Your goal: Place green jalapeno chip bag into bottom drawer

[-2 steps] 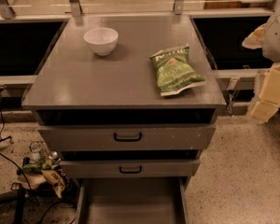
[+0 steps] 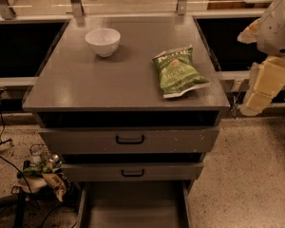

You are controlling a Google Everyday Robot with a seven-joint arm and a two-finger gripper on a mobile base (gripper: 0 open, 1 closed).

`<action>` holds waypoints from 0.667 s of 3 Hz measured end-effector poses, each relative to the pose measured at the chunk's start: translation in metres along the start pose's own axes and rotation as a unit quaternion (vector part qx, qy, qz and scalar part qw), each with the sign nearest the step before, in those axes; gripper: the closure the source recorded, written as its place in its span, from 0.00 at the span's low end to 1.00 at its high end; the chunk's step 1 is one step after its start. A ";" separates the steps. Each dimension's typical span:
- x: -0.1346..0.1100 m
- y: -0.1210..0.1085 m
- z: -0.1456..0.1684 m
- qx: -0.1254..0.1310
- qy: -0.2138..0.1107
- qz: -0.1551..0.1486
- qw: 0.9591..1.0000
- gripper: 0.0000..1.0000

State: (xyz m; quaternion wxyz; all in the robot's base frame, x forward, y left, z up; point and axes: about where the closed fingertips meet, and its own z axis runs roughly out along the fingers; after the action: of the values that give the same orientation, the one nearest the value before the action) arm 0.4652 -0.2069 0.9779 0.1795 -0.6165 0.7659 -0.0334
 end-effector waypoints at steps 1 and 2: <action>-0.012 -0.015 0.014 -0.007 -0.013 -0.014 1.000 0.00; -0.030 -0.026 0.042 -0.028 -0.037 -0.032 0.998 0.00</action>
Offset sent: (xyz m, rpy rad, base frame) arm 0.0573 0.0415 -0.0364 0.0778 0.0417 0.1275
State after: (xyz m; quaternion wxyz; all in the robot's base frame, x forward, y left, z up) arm 0.5077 -0.1768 0.9528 0.1892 -0.6466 0.7390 0.0049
